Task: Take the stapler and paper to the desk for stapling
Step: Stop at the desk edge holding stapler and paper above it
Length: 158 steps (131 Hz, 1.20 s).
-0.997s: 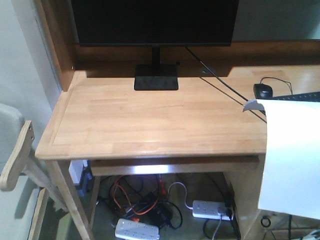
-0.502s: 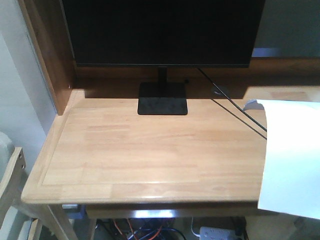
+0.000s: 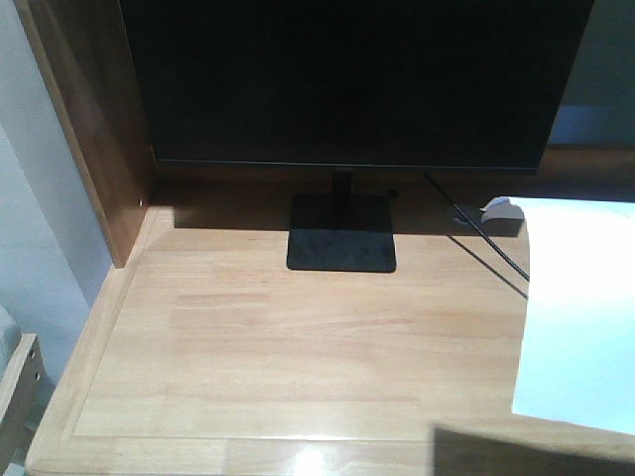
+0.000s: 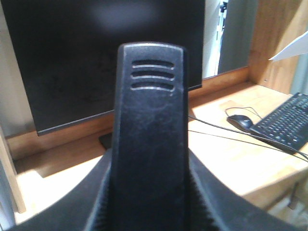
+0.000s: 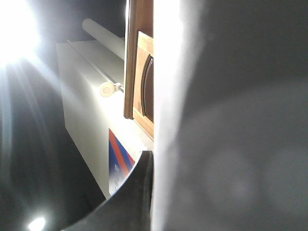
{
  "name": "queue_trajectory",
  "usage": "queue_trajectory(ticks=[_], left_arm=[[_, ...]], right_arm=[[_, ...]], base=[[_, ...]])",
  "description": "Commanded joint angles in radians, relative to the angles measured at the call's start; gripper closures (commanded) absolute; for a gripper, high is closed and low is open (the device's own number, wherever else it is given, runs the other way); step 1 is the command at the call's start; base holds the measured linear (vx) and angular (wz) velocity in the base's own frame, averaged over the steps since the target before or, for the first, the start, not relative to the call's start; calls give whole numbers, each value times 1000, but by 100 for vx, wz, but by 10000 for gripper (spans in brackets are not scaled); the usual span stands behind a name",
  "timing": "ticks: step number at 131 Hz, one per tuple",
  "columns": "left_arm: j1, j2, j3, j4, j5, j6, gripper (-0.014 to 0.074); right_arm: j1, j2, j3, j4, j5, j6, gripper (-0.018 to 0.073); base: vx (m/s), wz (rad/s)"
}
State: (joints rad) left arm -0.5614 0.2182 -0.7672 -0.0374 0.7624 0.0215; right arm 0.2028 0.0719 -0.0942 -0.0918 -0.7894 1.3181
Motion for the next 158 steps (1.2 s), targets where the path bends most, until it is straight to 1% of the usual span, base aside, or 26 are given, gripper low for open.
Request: queue_trajectory(ticks=[1, 158], left_arm=[[-3, 12, -30, -8, -118, -1, 603], [-3, 12, -30, -8, -118, -1, 603]], right_arm=[[-6, 13, -25, -8, -47, -11, 566], [-6, 13, -25, -8, -47, -11, 566]], base=[[13, 5], [6, 0]])
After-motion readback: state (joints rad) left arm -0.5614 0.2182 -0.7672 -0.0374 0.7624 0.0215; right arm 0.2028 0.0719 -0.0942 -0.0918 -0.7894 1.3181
